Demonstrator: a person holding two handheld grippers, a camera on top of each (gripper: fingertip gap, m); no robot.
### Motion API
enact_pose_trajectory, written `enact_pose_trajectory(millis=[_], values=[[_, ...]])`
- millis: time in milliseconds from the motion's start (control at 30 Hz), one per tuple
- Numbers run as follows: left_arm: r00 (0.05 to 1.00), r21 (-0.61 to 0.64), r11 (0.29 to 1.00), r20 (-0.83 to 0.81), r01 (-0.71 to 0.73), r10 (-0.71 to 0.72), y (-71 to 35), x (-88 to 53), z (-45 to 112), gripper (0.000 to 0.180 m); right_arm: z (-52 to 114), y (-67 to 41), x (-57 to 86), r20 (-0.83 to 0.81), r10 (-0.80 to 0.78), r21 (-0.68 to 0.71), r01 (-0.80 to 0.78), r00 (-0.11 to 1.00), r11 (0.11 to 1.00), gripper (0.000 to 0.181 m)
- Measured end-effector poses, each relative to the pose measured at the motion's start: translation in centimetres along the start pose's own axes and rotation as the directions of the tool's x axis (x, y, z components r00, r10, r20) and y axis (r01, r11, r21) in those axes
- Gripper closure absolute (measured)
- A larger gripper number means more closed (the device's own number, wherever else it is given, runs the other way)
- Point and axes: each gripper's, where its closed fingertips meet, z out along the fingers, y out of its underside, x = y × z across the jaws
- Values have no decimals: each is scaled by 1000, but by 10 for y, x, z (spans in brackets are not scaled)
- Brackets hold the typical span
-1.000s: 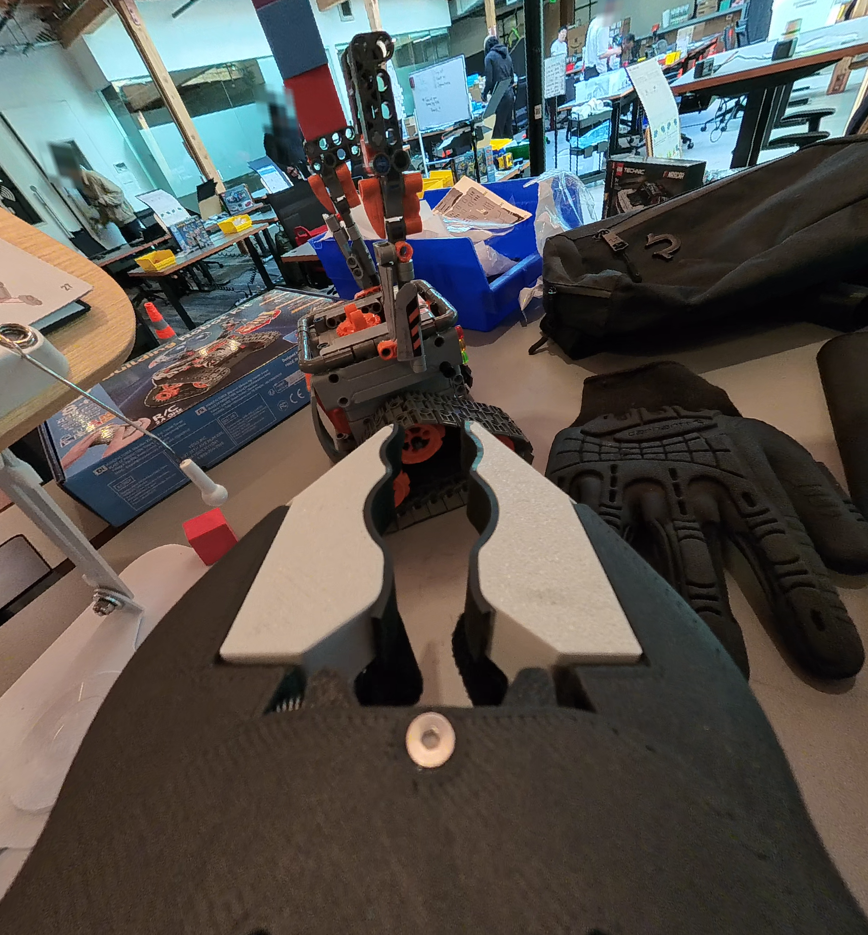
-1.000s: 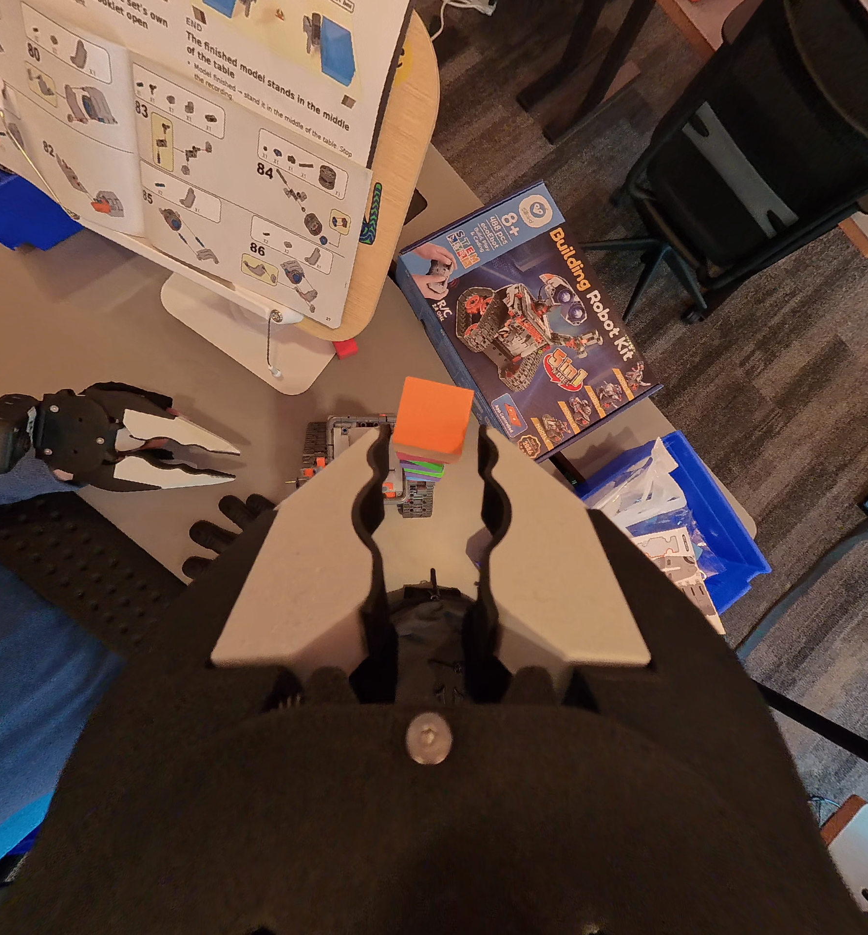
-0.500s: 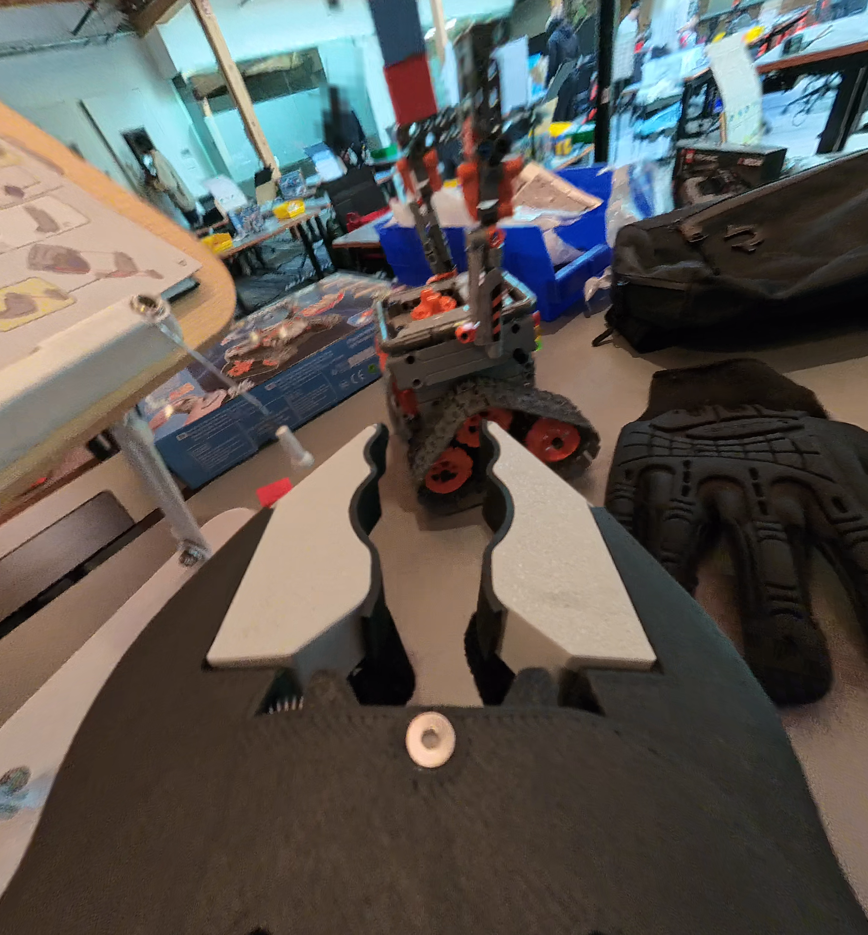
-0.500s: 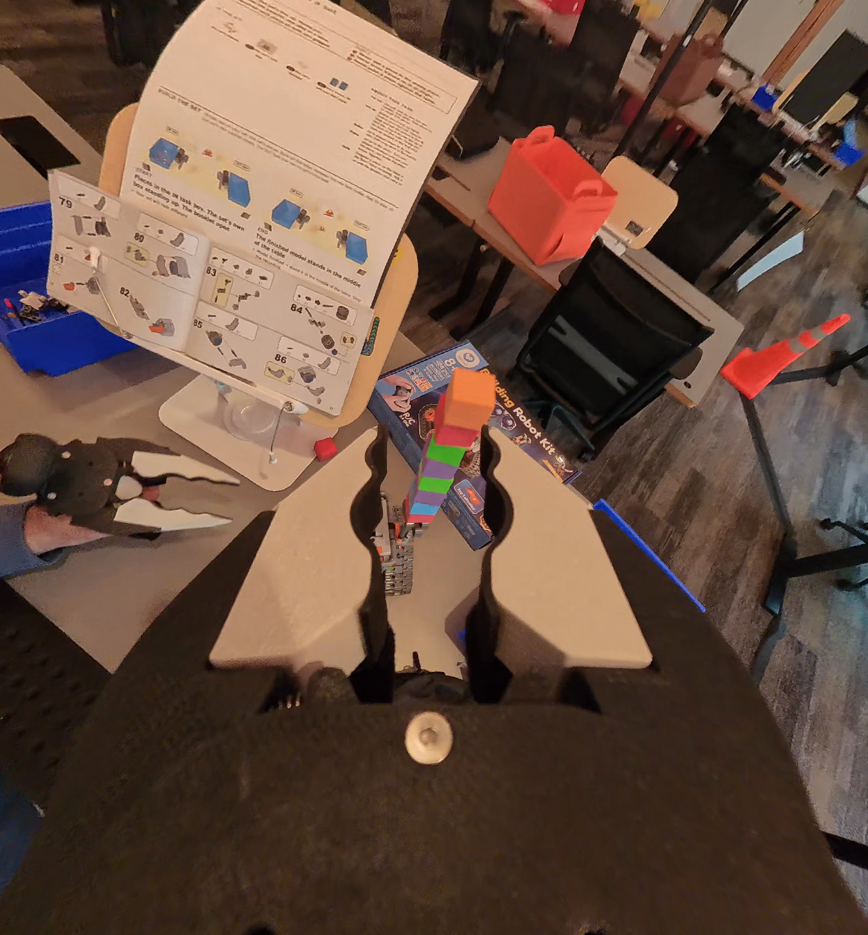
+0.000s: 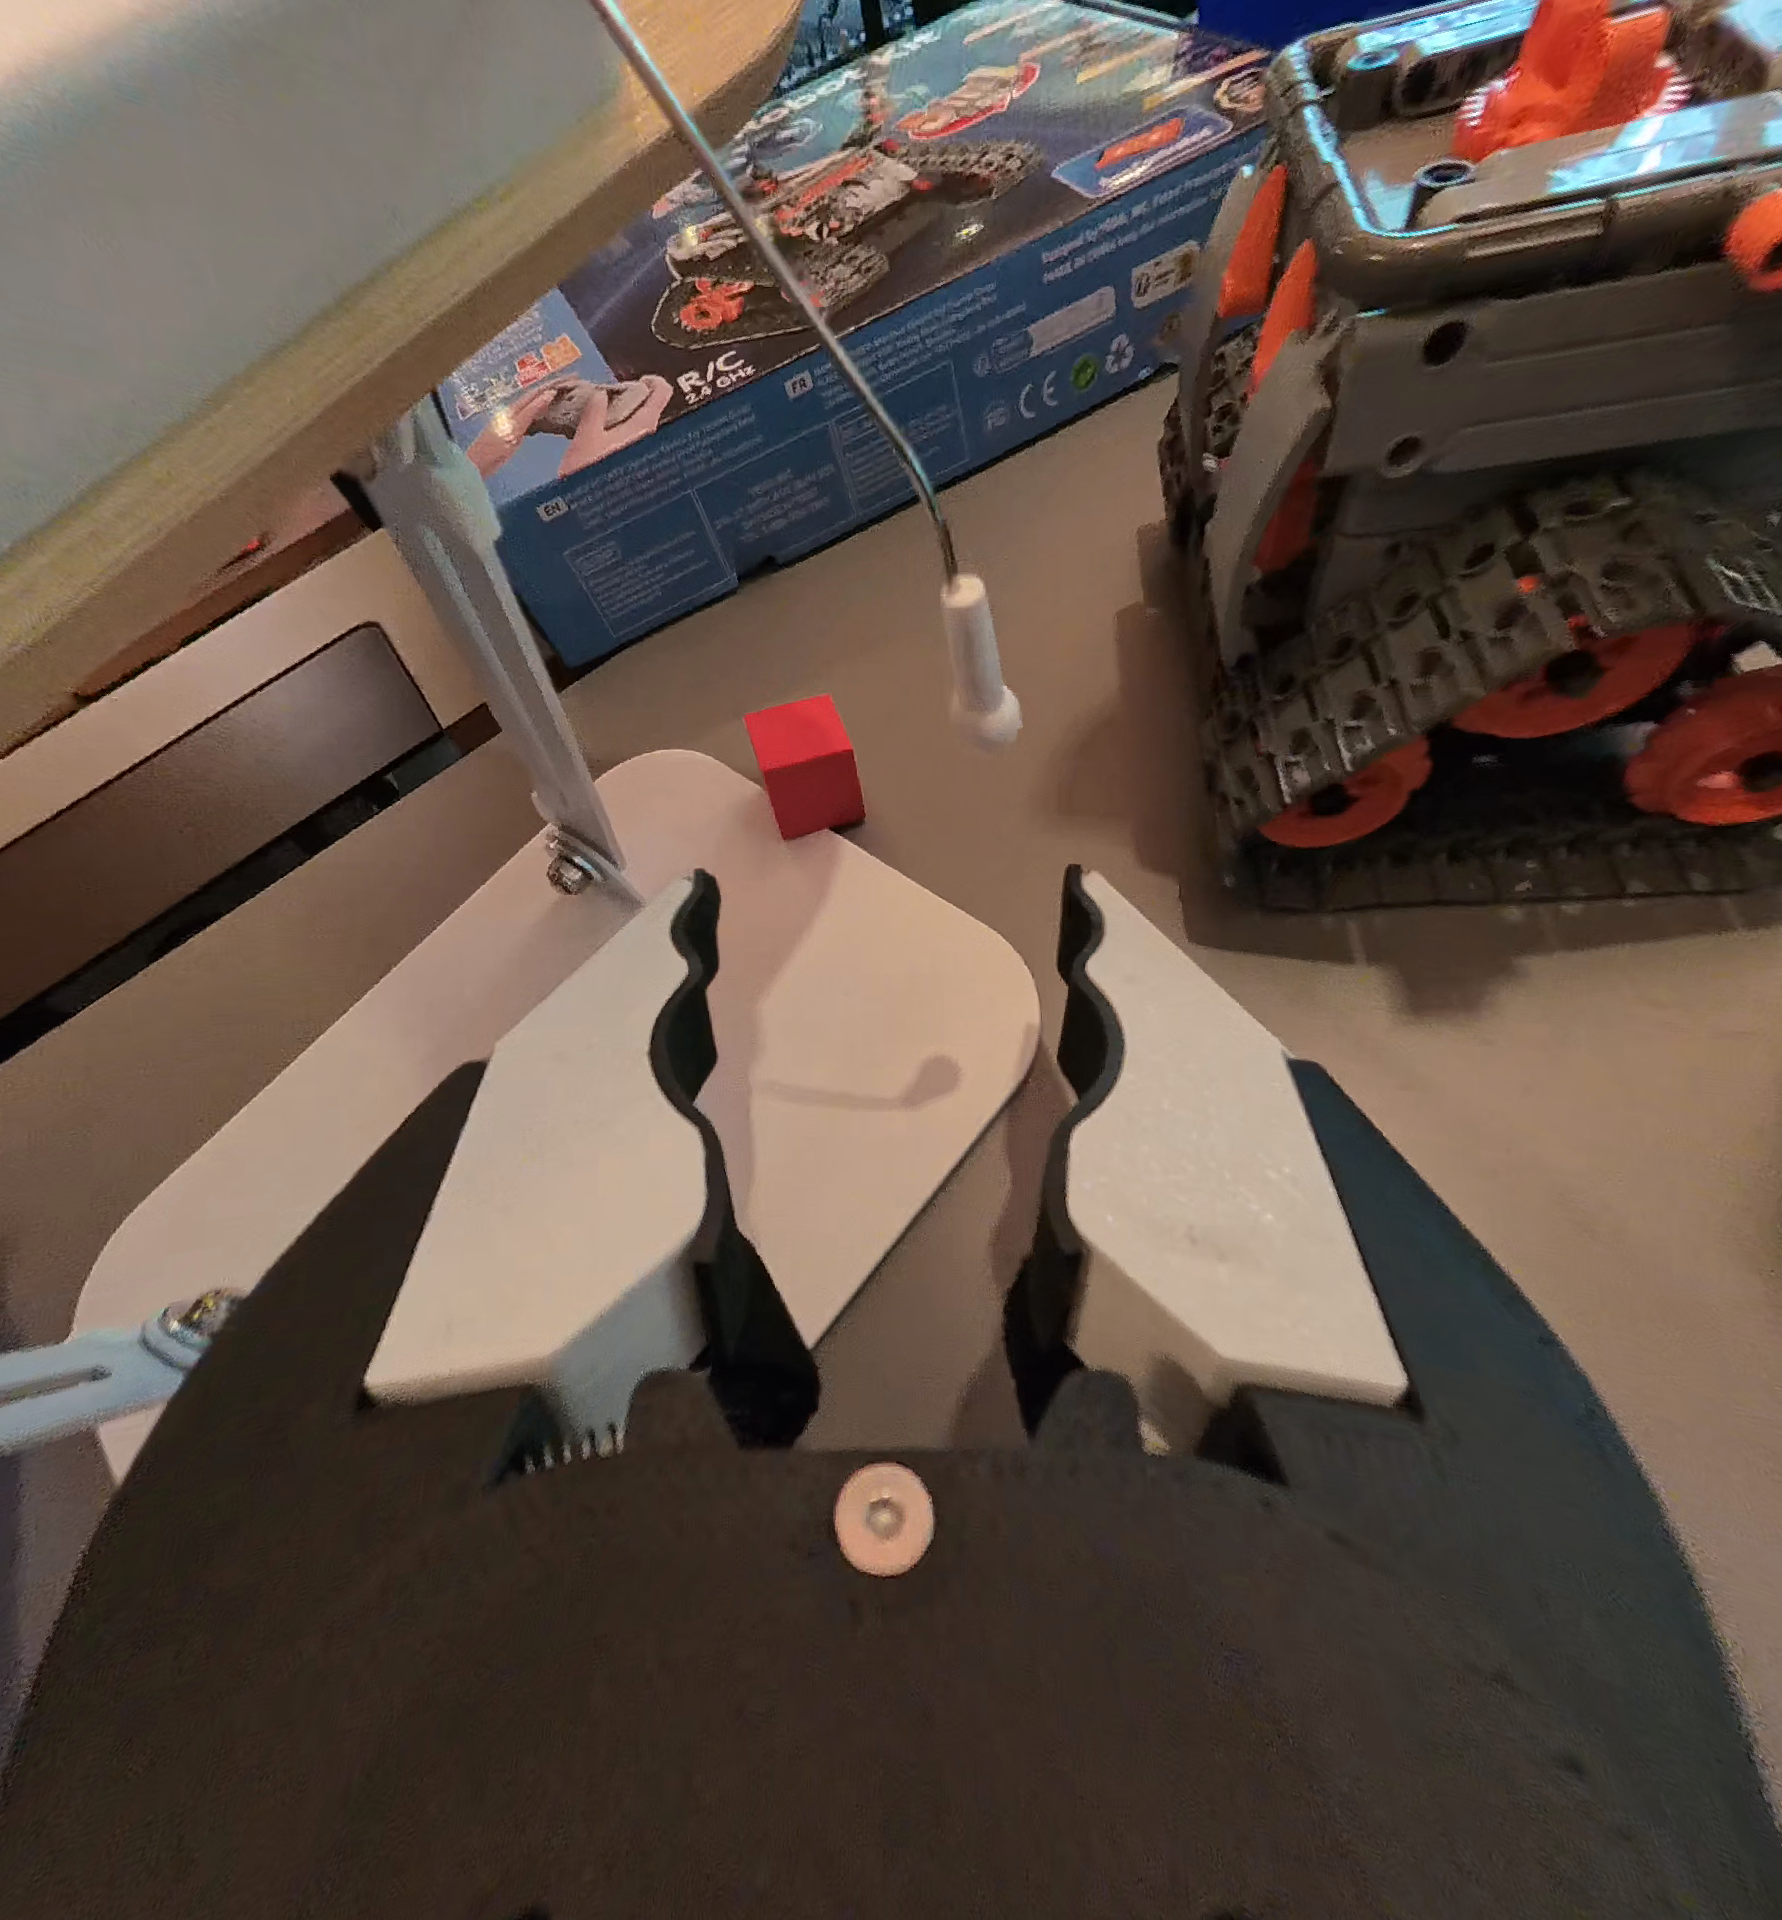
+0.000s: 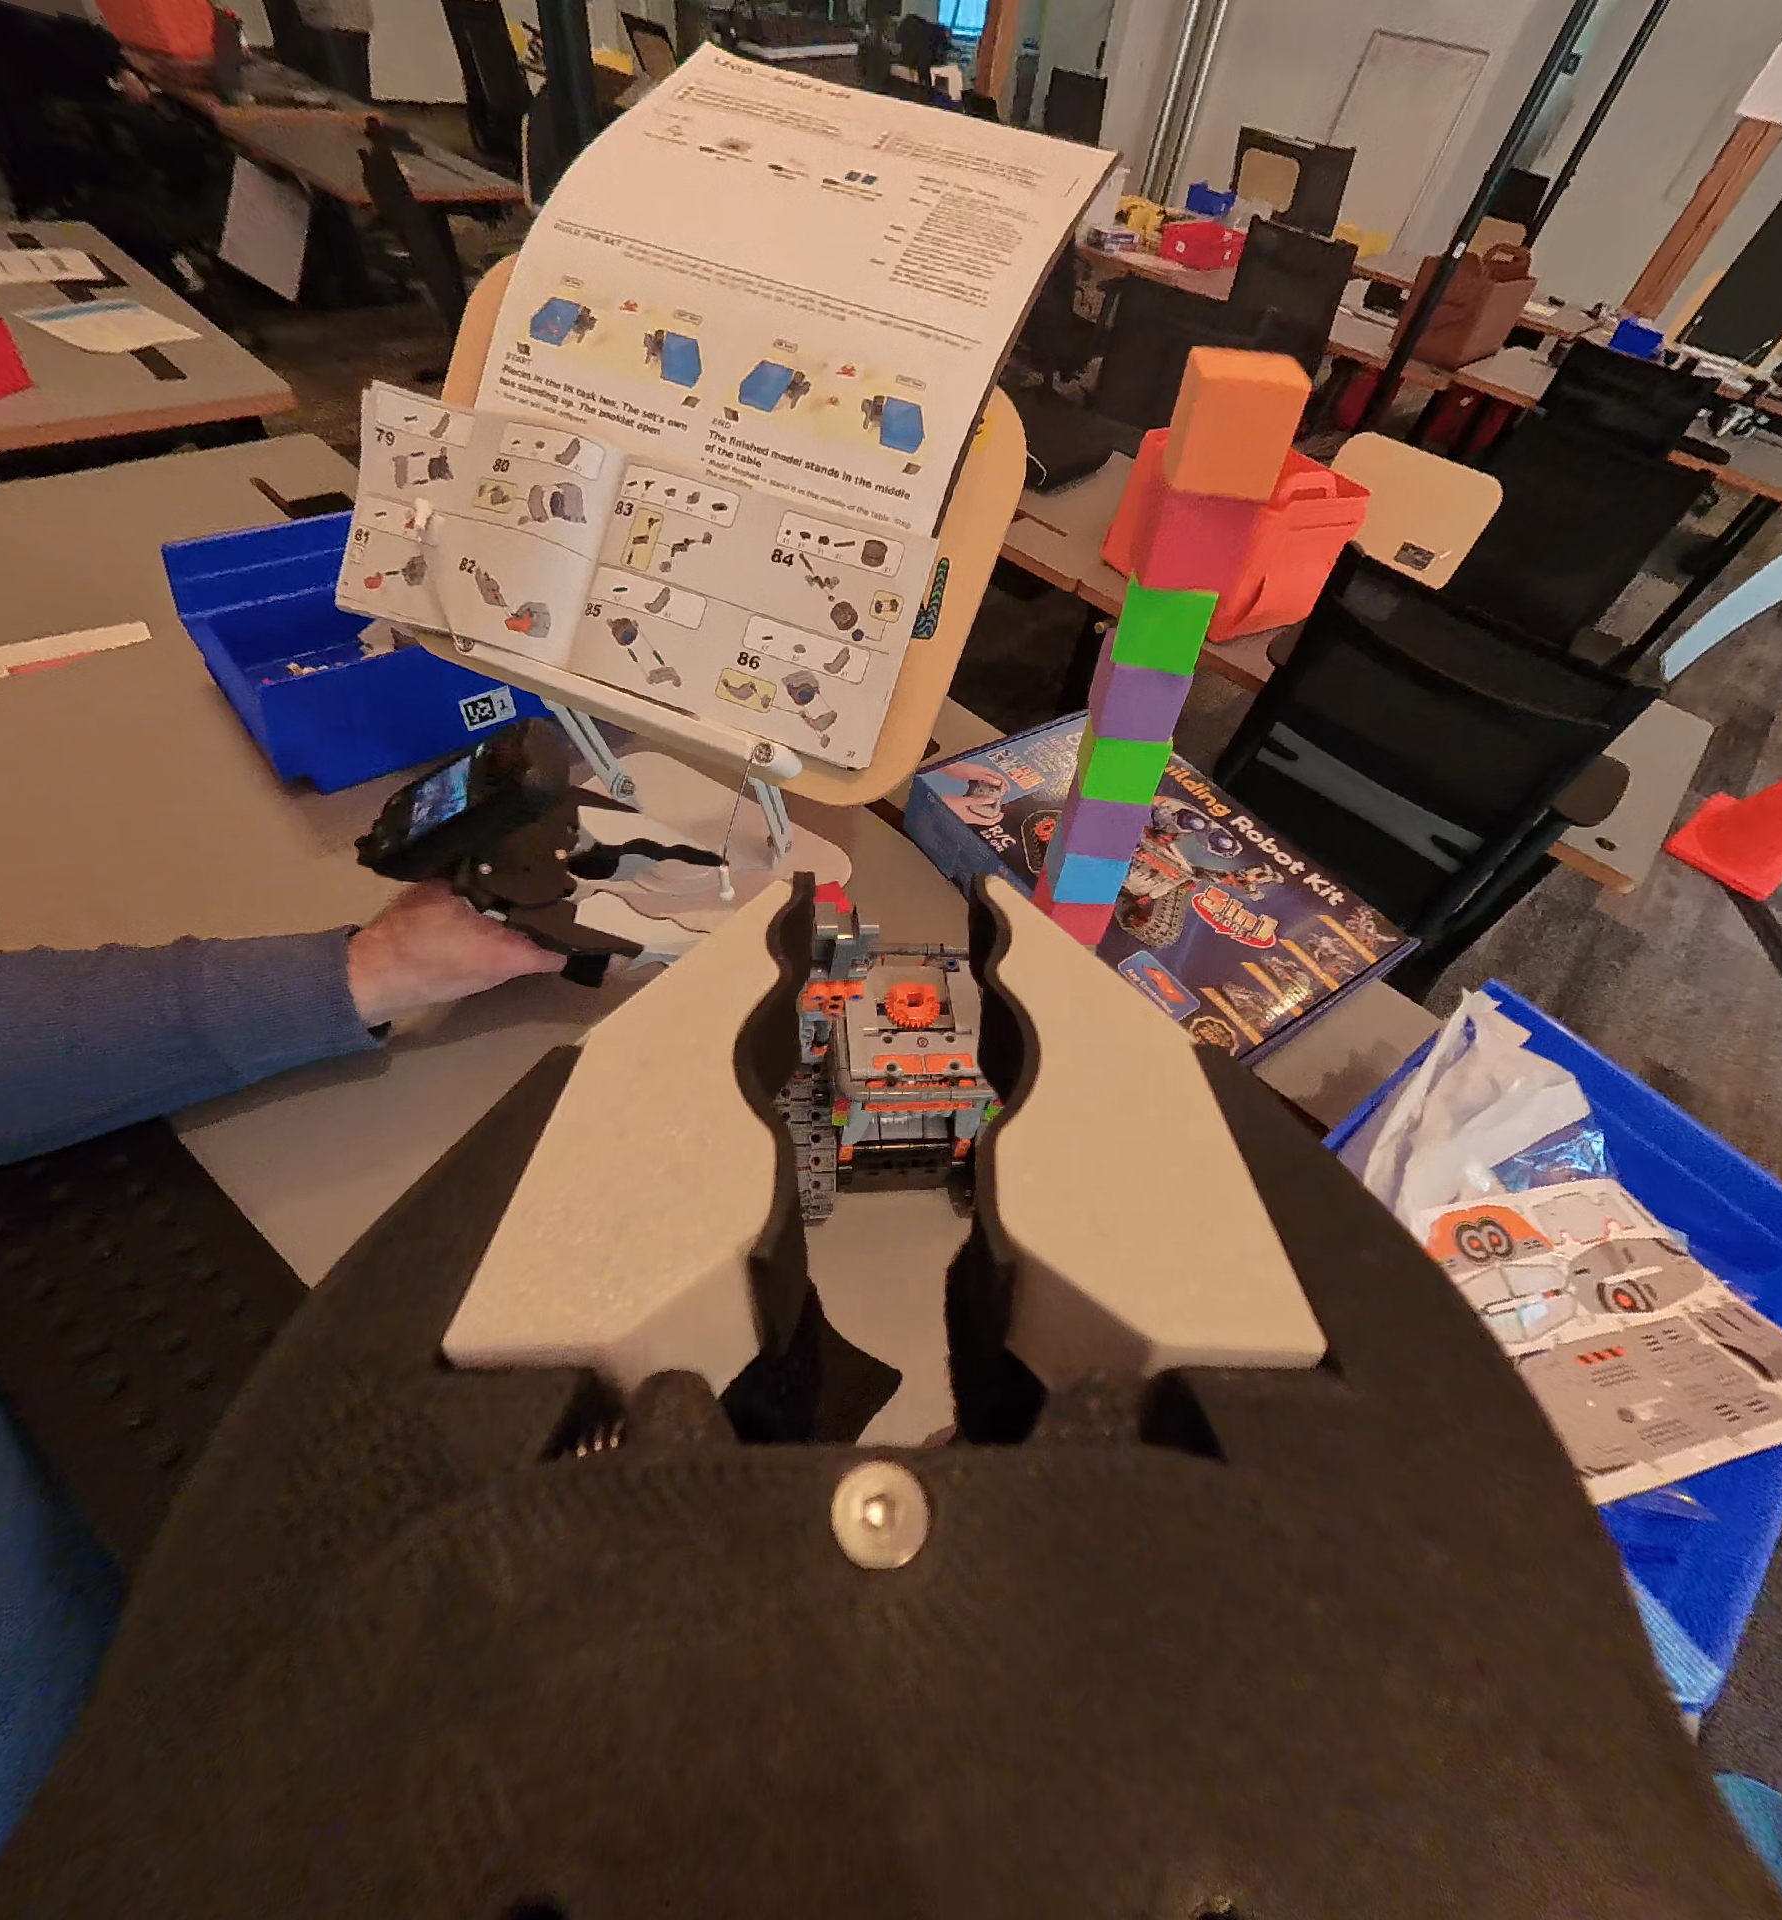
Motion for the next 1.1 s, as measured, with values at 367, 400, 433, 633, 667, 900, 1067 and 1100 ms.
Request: enact_pose_trajectory(millis=[367,400,433,633,667,900,1067,1100], values=[[998,-102,994,36,-40,44,2,-17,56,117,-7,48,0,29,35,43,-37,999,998,155],[998,-106,993,37,-48,52,2,-18,60,118,-8,51,2,23,37,50,-38,999,998,155],[997,-113,992,37,-60,64,1,-18,63,121,-10,53,4,18,40,56,-41,999,998,156],[993,-159,983,60,-93,104,6,-23,80,138,-17,67,10,12,63,72,-64,998,995,157],[992,-153,983,59,-99,109,4,-23,82,146,-18,68,10,9,65,75,-66,998,995,157],[994,-143,986,45,-90,98,4,-22,73,155,-24,76,10,-7,66,63,-65,998,996,157],[996,-154,985,7,-81,83,12,-10,36,155,-24,80,-6,13,49,83,-50,999,995,154],[997,-160,984,1,-72,74,16,-8,26,155,-24,81,-11,16,39,84,-40,999,996,152]])
